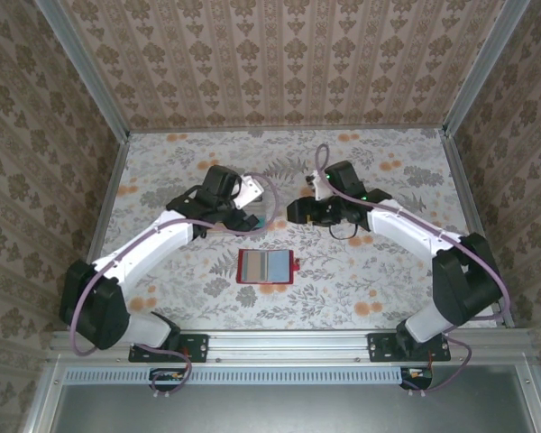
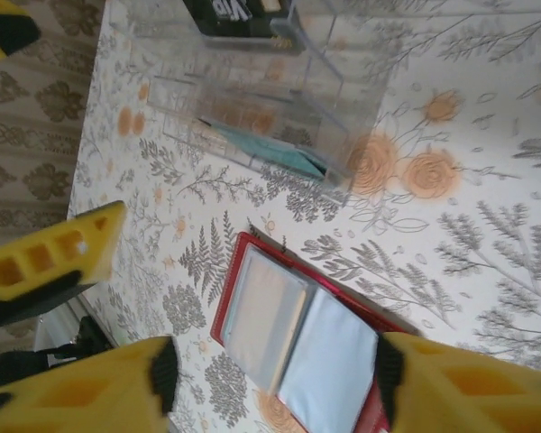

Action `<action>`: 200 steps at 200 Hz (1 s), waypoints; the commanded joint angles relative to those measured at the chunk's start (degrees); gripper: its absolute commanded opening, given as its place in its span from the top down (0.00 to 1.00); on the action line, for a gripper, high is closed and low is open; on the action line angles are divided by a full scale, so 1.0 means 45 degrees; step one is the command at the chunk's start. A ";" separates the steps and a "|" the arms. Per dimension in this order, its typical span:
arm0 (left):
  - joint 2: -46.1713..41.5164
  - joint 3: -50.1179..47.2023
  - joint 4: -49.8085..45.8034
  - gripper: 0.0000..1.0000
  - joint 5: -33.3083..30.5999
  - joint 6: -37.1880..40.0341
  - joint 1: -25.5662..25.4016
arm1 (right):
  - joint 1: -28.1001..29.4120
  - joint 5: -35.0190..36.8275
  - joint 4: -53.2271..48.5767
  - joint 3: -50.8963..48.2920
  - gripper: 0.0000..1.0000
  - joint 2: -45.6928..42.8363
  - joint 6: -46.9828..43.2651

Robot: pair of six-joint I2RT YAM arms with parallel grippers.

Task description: Take the credit cards out of the card holder

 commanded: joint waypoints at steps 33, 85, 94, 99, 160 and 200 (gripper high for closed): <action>-0.1408 -0.0269 -0.0716 0.00 -0.2125 -0.6379 0.1105 | 0.1593 0.1496 -0.0931 0.0603 0.63 0.0965 -0.0008; -0.2498 -0.0940 -0.1586 0.00 0.0553 -0.8462 0.2660 | 0.2939 0.2352 -0.0896 0.0024 0.68 0.1616 0.0310; -0.2859 -0.1306 -0.1337 0.00 0.1074 -0.8578 0.2747 | 0.3158 0.2737 -0.0901 -0.0159 0.68 0.1653 0.0387; -0.3059 -0.1533 -0.1190 0.00 0.1205 -0.8634 0.2769 | 0.3223 0.2926 -0.0883 -0.0274 0.69 0.1688 0.0486; -0.3996 -0.3582 -0.1130 0.30 0.3222 -1.1460 0.2790 | 0.3473 0.3774 -0.0324 -0.1392 0.81 0.2038 0.1174; -0.2908 -0.4480 -0.0101 0.50 0.4931 -1.2717 0.2199 | 0.3538 0.4297 -0.0357 -0.1679 0.84 0.2280 0.1323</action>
